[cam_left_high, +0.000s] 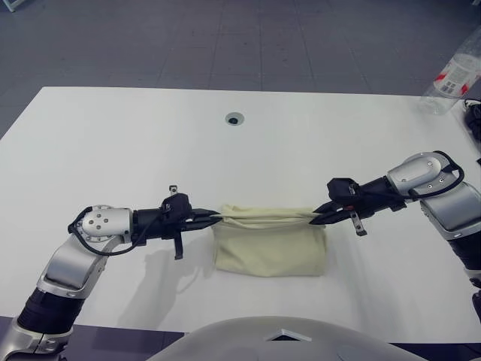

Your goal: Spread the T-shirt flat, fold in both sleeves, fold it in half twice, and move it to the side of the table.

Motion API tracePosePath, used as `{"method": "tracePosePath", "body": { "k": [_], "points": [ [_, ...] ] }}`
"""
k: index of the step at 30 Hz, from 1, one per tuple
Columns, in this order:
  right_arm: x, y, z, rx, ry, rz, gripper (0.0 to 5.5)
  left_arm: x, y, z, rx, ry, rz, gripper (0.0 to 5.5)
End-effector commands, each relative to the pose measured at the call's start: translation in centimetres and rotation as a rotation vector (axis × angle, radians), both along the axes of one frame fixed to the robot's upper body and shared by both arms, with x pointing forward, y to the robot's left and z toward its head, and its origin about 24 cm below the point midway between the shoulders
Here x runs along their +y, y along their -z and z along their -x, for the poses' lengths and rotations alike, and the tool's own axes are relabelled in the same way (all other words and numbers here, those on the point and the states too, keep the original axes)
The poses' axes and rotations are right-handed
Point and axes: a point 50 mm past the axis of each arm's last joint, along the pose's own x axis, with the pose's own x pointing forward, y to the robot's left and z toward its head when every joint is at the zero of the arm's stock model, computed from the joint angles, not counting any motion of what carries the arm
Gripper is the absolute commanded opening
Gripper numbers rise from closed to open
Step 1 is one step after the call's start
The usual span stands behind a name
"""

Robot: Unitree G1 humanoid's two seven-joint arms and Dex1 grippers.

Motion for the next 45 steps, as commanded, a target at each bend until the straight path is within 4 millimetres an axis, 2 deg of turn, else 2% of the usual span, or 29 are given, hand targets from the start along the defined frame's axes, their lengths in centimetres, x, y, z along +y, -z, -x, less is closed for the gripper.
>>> {"method": "tracePosePath", "body": {
  "k": [1,6,7,14,20,26,30,36,37,41,45],
  "points": [
    [-0.6,0.3,0.1,-0.018,0.032,-0.006,0.15,-0.5,0.5,-1.1,-0.014,-0.052,-0.014,0.05],
    [-0.6,0.5,0.0,-0.026,0.044,-0.012,0.15,-1.2,1.0,-1.7,-0.026,-0.093,0.002,0.05],
    [-0.6,0.6,-0.1,-0.021,0.062,-0.010,0.51,-1.3,1.2,-1.8,-0.024,-0.105,-0.001,0.41],
    [-0.2,1.6,-0.5,0.001,0.179,-0.018,1.68,-1.5,2.8,-2.4,-0.001,-0.180,-0.067,1.62],
    [-0.3,1.2,-2.0,-0.103,0.307,-0.073,2.62,-1.8,2.6,-3.2,-0.044,-0.252,-0.032,2.61],
    [-0.8,1.0,-2.8,-0.188,0.357,-0.079,3.61,-2.0,2.4,-3.9,-0.090,-0.321,0.014,3.64],
    [-0.9,1.7,-3.4,-0.252,0.388,-0.055,4.25,-2.3,2.2,-4.3,-0.112,-0.349,0.039,4.31],
    [-0.5,4.6,-2.7,-0.290,0.356,0.016,5.23,-2.4,3.0,-4.4,-0.112,-0.369,0.029,5.34],
    [-0.4,4.8,-2.6,-0.304,0.355,0.023,5.39,-2.5,3.1,-4.4,-0.111,-0.368,0.028,5.40],
    [-0.6,5.5,-2.7,-0.317,0.372,0.030,5.39,-2.3,4.0,-4.8,-0.142,-0.390,-0.046,5.40],
    [-1.0,5.3,-2.9,-0.364,0.394,0.021,5.39,-1.8,4.6,-5.5,-0.164,-0.450,-0.095,5.40]
  ]
}}
